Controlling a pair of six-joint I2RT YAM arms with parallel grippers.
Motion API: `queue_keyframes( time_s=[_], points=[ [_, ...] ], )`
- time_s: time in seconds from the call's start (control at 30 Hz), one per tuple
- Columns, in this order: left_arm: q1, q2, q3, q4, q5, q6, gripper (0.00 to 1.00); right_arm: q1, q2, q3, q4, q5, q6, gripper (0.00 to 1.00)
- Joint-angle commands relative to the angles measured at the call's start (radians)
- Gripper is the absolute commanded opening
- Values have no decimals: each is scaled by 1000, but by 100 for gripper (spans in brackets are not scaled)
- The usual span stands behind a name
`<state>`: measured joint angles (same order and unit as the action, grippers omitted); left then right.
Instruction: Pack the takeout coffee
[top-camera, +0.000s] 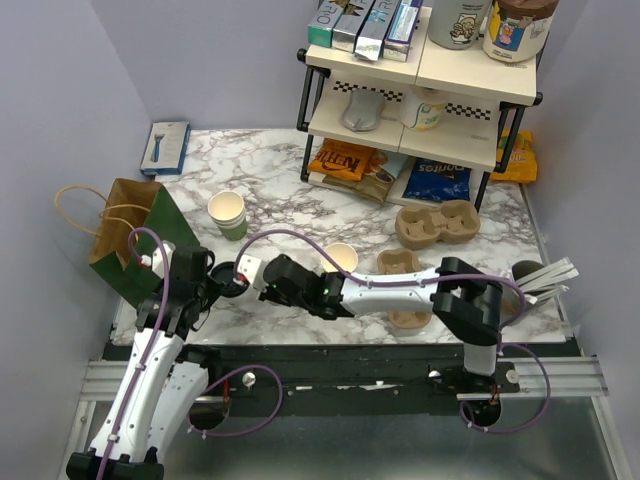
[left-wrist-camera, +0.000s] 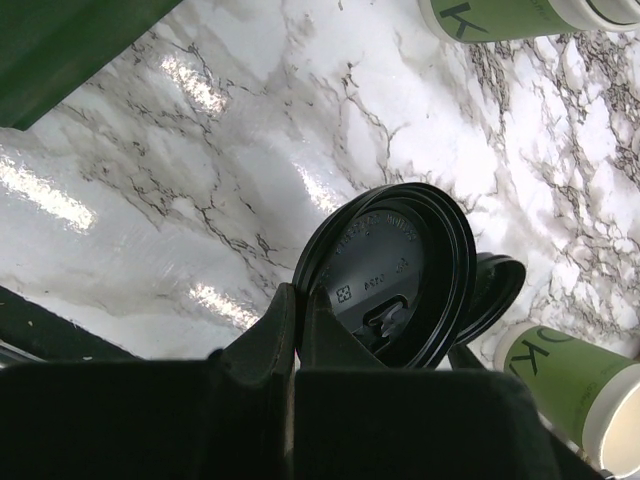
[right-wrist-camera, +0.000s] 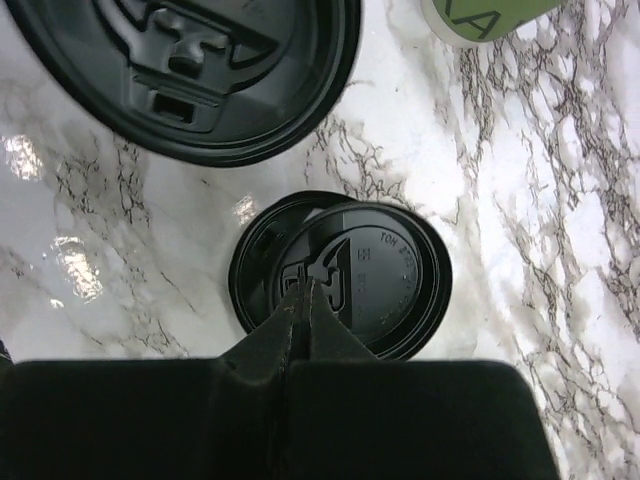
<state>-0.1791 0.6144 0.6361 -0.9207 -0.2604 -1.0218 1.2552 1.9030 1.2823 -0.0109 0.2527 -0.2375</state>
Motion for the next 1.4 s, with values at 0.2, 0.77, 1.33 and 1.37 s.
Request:
queue_keyframes(
  time_s=[0.2,0.77,1.33,1.37],
  points=[
    [-3,18,-6,-3,-7,-8,0,44,-28,-20,140,187,16,1],
    [-3,1,-7,8,15,8,0,-240,-29,239,-383,-335,382,63],
    [-3,-19,-21,43,58,39,0,-336,208,420,-572,-434,233,59],
    [-3,-21,-23,42,58,40,0,-336,211,422,-566,-425,233,59]
  ],
)
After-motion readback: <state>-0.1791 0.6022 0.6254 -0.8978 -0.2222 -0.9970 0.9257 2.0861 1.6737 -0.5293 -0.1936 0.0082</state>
